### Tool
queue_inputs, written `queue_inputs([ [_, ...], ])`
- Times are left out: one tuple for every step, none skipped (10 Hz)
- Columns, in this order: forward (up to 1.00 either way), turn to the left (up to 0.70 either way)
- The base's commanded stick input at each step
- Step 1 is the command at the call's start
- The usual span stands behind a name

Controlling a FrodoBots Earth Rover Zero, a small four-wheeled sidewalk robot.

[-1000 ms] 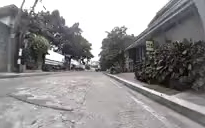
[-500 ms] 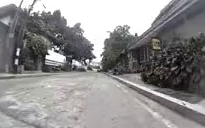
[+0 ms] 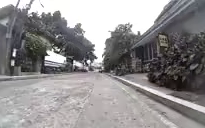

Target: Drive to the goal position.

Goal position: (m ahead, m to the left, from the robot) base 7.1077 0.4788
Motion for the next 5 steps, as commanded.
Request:
queue_inputs([
  [1.00,-0.31],
  [1.00,-0.02],
  [1.00,0.00],
  [1.00,0.00],
  [1.00,0.00],
])
